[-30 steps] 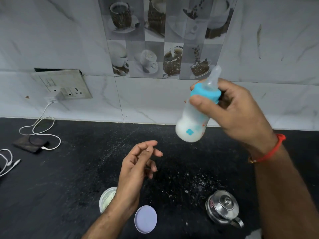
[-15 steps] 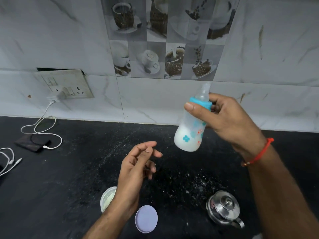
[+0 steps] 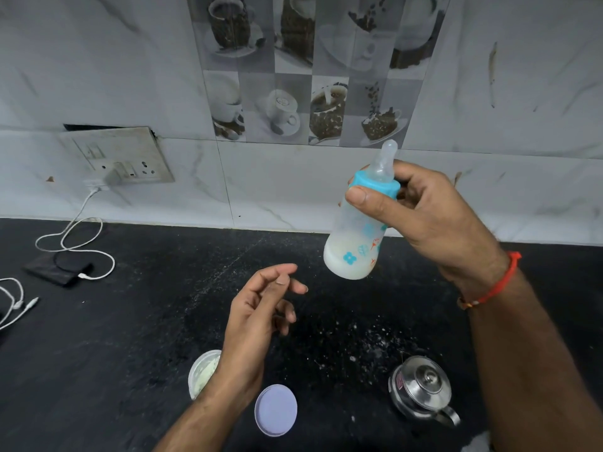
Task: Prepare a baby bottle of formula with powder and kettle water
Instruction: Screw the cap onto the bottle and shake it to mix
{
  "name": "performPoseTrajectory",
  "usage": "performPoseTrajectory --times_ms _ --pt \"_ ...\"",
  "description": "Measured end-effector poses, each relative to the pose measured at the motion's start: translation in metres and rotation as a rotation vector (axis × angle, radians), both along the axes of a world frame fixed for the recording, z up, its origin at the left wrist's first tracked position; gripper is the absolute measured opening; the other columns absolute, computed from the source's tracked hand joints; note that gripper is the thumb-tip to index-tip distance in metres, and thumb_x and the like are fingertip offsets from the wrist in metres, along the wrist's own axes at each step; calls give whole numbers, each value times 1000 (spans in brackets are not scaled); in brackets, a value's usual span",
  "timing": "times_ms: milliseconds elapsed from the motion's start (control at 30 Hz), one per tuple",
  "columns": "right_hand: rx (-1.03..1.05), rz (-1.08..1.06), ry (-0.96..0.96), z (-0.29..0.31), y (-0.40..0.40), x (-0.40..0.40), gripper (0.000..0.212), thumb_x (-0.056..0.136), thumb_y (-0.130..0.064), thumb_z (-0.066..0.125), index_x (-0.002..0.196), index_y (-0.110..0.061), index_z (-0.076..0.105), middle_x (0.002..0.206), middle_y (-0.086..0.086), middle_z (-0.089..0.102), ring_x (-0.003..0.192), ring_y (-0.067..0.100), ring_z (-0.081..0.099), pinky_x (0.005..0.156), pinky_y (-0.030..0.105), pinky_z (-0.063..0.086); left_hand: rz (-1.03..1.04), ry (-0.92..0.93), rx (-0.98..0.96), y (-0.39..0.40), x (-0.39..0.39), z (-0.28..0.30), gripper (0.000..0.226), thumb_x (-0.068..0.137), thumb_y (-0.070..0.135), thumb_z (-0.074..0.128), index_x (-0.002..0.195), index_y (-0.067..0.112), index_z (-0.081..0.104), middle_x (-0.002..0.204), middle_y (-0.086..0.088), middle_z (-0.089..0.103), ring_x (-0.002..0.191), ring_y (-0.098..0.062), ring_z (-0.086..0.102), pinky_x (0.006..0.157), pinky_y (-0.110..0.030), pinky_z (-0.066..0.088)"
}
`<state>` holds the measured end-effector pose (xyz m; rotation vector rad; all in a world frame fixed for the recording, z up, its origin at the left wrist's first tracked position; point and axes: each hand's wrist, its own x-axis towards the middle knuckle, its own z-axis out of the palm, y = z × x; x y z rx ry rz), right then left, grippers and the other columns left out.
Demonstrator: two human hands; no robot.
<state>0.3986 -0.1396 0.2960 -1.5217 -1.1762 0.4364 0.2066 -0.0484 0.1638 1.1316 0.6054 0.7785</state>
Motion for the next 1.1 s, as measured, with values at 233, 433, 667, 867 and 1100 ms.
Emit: performPoseTrajectory --times_ms 233,433,667,867,1100 --pt "-24 -10 11 -10 5 5 39 83 -42 79 108 -13 69 105 10 74 102 33 69 95 56 54 17 11 -1 1 -1 -2 21 97 24 60 112 18 72 92 -6 74 60 -15 50 52 -25 38" --pt "-46 -42 76 -20 11 10 49 77 -51 78 108 -13 71 104 9 76 101 31 71 94 54 56 25 20 -4 2 -2 -4 19 99 22 58 111 18 73 91 -5 74 60 -15 50 51 -25 39" --pt "182 212 640 -7 4 17 34 90 -30 68 112 -5 69 103 14 76 107 26 71 97 42 53 27 15 -15 3 -1 -4 21 95 25 61 111 19 73 91 -5 74 60 -16 51 51 -25 39" --pt "65 249 474 -1 -8 21 50 75 -37 85 110 -7 67 106 15 76 98 23 73 85 33 58 25 14 -21 3 0 -4 18 98 22 59 109 20 74 91 -5 74 59 -15 51 51 -24 39" --pt "69 135 261 9 -7 5 36 77 -25 77 106 -6 70 107 19 76 100 27 73 91 37 60 20 12 -20 4 0 -4 19 97 24 60 109 21 74 92 -5 73 60 -15 51 51 -24 40"
